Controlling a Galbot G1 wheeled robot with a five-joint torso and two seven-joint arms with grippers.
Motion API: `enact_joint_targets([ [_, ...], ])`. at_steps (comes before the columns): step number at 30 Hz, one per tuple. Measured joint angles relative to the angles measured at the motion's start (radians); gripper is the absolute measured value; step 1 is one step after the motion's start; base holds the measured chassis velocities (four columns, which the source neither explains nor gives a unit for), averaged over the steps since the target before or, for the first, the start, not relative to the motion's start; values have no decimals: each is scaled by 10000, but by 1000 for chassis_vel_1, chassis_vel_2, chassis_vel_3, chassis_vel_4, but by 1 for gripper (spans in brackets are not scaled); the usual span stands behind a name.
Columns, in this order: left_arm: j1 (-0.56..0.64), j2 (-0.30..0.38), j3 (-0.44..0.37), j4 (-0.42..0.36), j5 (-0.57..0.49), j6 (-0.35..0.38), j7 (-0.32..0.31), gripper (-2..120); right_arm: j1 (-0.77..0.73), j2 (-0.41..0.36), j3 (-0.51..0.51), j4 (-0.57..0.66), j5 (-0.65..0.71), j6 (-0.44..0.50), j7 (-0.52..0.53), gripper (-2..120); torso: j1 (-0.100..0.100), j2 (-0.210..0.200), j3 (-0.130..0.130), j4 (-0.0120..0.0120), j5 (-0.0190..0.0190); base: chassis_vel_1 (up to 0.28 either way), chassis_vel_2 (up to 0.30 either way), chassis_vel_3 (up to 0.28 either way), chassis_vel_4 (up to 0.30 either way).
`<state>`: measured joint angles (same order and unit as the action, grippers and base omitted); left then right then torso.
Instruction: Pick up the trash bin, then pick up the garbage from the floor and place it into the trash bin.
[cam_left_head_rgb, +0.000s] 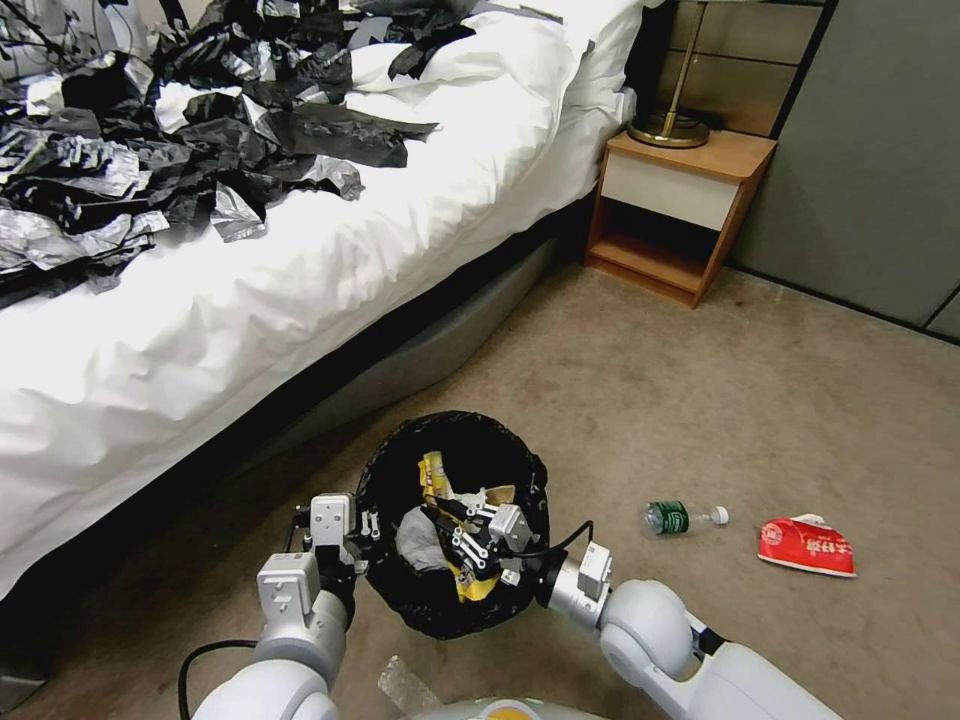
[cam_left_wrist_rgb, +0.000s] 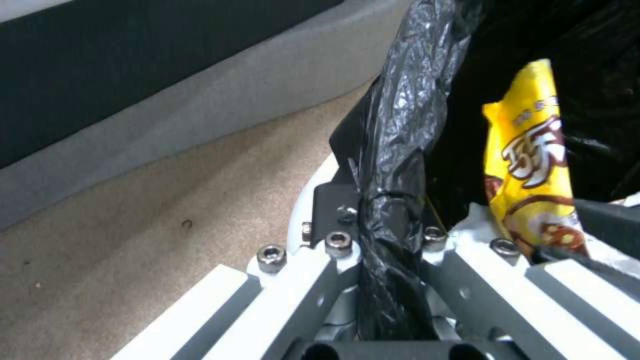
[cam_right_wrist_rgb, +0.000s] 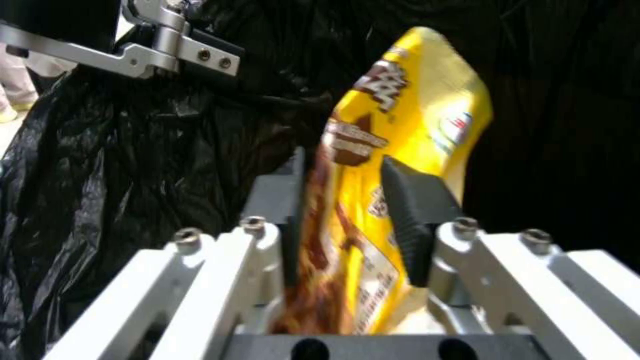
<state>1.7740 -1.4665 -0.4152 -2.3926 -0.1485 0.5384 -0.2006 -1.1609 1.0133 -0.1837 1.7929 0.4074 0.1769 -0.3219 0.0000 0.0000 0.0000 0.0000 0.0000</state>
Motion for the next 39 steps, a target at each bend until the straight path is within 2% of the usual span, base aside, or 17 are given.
enact_joint_targets([
  [2, -5, 2, -2, -10, -4, 2, 0, 0, -23, -25, 29, 29, -17, -3, -1, 34, 0, 0, 0, 0, 0, 0, 0, 0, 0],
  [5, 2, -4, 30, -56, -9, 12, -1, 0, -74, -91, 140, 96, -61, -6, -10, 52, 0, 0, 0, 0, 0, 0, 0, 0, 0],
  [6, 2, -4, 30, -56, -9, 12, -1, 0, -74, -91, 140, 96, -61, -6, -10, 52, 0, 0, 0, 0, 0, 0, 0, 0, 0],
  [8, 37, -3, 43, -81, -10, 13, -1, 0, -73, -98, 209, 100, -63, -9, -12, 61, 0, 0, 0, 0, 0, 0, 0, 0, 0],
  [9, 37, -3, 43, -81, -10, 13, -1, 0, -73, -98, 209, 100, -63, -9, -12, 61, 0, 0, 0, 0, 0, 0, 0, 0, 0],
  [12, 91, 0, 43, -108, 0, 13, -8, 0, 23, -67, 268, 110, -62, -37, -13, 76, 0, 0, 0, 1, 0, 0, 0, 0, 0],
  [13, 91, 0, 43, -108, 0, 13, -8, 0, 23, -67, 268, 110, -62, -37, -13, 76, 0, 0, 0, 1, 0, 0, 0, 0, 0],
  [16, 146, -12, 119, -116, 15, 13, -8, 0, 136, -62, 272, 117, -61, -52, -12, 89, 0, 0, 0, 0, 0, 0, 0, 0, 0],
  [17, 146, -12, 119, -116, 15, 13, -8, 0, 136, -62, 272, 117, -61, -52, -12, 89, 0, 0, 0, 0, 0, 0, 0, 0, 0],
  [18, 163, -18, 152, -117, 16, 13, -8, 0, 190, -65, 270, 107, -61, -55, -12, 96, -1, 0, 0, 1, 0, 0, 0, 0, 0],
  [20, 178, -25, 187, -119, 26, 12, -6, 0, 290, -84, 256, 94, -49, -60, -9, 100, 0, 0, 0, 0, 0, 0, 0, 0, 0],
  [27, 177, -2, 181, -107, -29, 41, 0, 0, 457, -108, 337, 236, 21, -65, -4, 100, 0, 0, 0, 0, 1, 0, 0, 0, 0],
  [38, 42, 128, 91, 59, -468, 611, -94, 0, 491, -382, 1301, 1650, 368, -110, 7, 100, 0, 0, 0, 0, 0, 0, 0, 0, 0],
  [39, -4, 152, 63, 76, -530, 692, -129, 0, 347, -457, 1632, 1981, 420, -110, 6, 100, 0, 0, 0, 0, -1, 0, 0, 0, 0],
])
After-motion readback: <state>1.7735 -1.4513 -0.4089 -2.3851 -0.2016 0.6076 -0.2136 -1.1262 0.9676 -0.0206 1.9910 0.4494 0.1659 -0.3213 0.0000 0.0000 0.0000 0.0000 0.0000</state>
